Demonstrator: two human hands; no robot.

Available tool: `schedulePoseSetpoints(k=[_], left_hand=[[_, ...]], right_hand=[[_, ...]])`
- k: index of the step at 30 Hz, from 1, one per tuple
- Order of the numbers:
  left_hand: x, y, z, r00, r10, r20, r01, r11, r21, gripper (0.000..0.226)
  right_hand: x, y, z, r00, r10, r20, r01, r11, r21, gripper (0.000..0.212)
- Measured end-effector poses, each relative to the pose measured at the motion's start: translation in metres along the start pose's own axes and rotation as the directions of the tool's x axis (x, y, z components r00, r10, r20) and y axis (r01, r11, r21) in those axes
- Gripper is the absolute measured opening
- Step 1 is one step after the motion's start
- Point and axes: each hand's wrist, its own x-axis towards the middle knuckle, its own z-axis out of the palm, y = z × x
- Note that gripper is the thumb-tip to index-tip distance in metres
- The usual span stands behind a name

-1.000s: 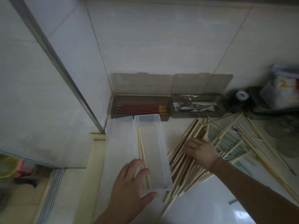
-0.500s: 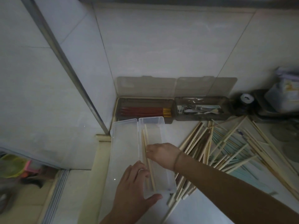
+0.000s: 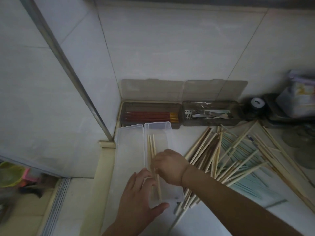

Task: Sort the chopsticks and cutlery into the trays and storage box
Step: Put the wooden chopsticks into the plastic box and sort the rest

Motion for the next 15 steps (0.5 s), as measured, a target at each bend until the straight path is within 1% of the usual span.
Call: schedulePoseSetpoints(k=[1,2,3,4,5,6,7,8,10,13,15], left_hand=[[-0.001,0.000,0.000,1.000,0.004,0.003,-0.004,1.000,-0.003,0.057],[-0.002,-0.001,0.000,1.000,0.004,0.010,-0.004,1.000,-0.007,0.056],[-0.002,-0.001,0.000,1.000,0.000,0.019,0.000,1.000,-0.011,0.056],[-0.002,-0.001,0.000,1.000,-0.004,0.025,0.004,1.000,-0.016,0.056],[-0.002,0.000,0.000,1.000,-0.006,0.028,0.007,1.000,-0.018,0.055],[-0.002,0.001,-0.001,1.000,-0.008,0.029,0.009,1.000,-0.018,0.054],[-0.002,0.001,-0.001,1.000,-0.011,0.029,0.012,1.000,-0.020,0.053],[-0.002,0.002,-0.001,0.999,-0.016,0.029,0.016,1.000,-0.024,0.053],[-0.003,0.001,-0.001,0.999,-0.030,0.038,0.031,0.999,-0.026,0.052],[-0.004,-0.001,0.000,0.997,-0.053,0.048,0.056,0.997,-0.056,0.051],[-0.004,0.000,-0.001,0.996,-0.067,0.055,0.071,0.994,-0.081,0.052]], right_hand=[[-0.013,0.002,-0.005,0.983,0.044,-0.176,-0.026,0.994,0.104,0.014],[-0.030,0.005,-0.010,0.935,0.138,-0.326,-0.074,0.977,0.202,0.012],[-0.049,0.009,-0.013,0.857,0.267,-0.441,-0.155,0.949,0.274,0.012],[-0.070,0.016,-0.011,0.766,0.398,-0.505,-0.261,0.910,0.321,0.012],[-0.091,0.024,-0.006,0.685,0.499,-0.530,-0.370,0.866,0.337,0.013],[-0.112,0.031,0.002,0.631,0.573,-0.523,-0.471,0.818,0.329,0.014],[-0.131,0.038,0.011,0.608,0.623,-0.492,-0.550,0.778,0.305,0.016],[-0.147,0.043,0.020,0.609,0.649,-0.456,-0.600,0.753,0.270,0.018],[-0.168,0.046,0.033,0.658,0.625,-0.419,-0.630,0.762,0.147,0.022],[-0.174,0.043,0.036,0.784,0.495,-0.375,-0.539,0.842,-0.015,0.031],[-0.168,0.040,0.034,0.859,0.417,-0.298,-0.455,0.887,-0.072,0.036]])
